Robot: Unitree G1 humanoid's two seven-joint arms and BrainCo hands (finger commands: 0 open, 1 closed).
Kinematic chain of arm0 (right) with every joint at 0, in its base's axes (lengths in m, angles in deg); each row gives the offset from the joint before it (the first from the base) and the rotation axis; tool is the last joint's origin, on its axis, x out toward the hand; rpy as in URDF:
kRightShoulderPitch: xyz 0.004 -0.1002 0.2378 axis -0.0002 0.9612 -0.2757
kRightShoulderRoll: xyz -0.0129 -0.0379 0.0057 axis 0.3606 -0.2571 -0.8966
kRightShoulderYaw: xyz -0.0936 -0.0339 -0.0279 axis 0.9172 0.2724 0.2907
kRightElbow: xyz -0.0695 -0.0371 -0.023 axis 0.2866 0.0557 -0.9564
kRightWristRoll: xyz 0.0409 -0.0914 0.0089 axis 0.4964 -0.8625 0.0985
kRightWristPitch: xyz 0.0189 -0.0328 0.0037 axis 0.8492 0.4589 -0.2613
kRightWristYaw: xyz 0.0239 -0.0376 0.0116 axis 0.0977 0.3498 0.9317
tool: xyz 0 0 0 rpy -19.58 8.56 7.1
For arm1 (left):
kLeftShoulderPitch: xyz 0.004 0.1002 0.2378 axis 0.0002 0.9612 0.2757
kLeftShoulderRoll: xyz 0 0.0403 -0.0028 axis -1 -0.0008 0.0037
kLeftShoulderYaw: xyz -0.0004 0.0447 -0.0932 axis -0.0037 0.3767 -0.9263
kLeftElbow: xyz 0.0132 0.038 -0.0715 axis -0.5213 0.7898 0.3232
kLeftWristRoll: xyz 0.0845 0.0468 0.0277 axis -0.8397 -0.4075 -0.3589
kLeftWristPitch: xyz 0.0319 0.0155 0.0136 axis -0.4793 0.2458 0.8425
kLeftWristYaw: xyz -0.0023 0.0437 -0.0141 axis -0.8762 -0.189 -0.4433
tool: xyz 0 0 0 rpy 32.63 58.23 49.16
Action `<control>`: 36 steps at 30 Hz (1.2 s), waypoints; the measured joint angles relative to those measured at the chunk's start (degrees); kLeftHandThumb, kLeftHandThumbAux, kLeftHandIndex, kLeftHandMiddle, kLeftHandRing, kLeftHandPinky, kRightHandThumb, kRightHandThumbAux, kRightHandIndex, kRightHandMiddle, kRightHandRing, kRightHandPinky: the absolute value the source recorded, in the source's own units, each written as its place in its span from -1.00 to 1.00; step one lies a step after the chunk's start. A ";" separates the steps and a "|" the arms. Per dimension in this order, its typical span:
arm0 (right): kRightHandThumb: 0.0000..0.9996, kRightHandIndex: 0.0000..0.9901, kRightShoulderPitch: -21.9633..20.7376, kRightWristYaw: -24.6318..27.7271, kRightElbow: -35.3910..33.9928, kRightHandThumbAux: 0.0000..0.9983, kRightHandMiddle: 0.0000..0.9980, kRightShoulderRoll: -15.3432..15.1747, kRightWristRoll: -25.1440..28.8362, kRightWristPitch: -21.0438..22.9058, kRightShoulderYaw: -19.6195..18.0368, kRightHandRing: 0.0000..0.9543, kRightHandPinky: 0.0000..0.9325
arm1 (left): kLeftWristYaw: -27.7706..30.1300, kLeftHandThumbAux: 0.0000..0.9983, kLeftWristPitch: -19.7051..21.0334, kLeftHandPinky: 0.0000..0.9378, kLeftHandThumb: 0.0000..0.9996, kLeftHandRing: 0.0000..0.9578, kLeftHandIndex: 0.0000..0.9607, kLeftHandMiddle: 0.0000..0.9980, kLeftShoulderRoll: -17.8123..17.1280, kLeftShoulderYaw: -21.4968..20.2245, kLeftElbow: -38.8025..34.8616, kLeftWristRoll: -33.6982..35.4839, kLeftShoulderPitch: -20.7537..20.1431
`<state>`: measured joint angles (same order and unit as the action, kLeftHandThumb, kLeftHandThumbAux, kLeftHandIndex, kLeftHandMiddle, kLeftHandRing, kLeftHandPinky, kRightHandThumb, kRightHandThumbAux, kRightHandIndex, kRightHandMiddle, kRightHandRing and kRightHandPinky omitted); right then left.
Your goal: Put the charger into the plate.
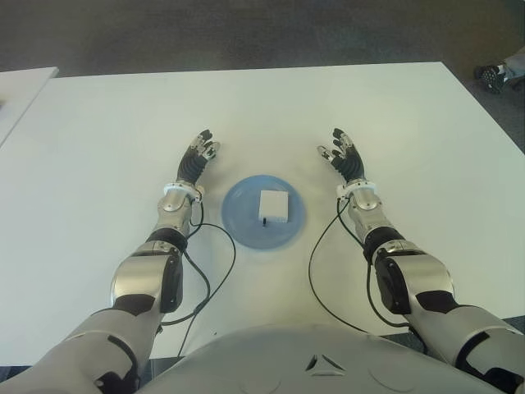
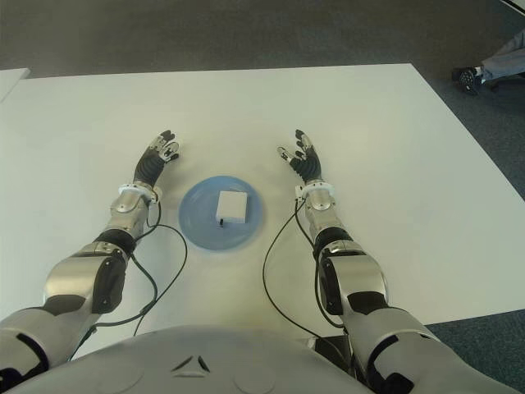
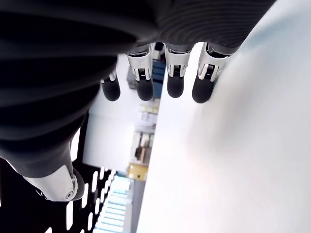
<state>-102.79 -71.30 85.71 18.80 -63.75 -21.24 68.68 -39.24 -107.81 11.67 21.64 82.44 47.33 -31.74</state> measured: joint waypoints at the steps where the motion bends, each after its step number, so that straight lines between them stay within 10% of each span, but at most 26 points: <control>1: -0.74 -1.00 -0.01 0.00 0.00 0.32 -1.00 0.01 0.00 0.03 -0.05 -1.00 -0.89 | -0.11 0.03 0.25 -1.00 -0.85 -1.00 -1.00 -1.00 0.04 -0.12 0.01 0.02 -0.11; 36: -0.82 -1.00 -0.22 -0.27 0.00 0.35 -0.99 -0.44 -0.96 0.42 1.41 -0.95 -0.83 | -1.55 0.07 2.49 -1.00 -0.86 -1.00 -1.00 -1.00 1.31 -1.60 0.02 1.37 -1.18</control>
<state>-103.01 -71.57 85.71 18.36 -64.71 -20.82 70.09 -40.78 -105.33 12.97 20.04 82.46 48.70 -32.93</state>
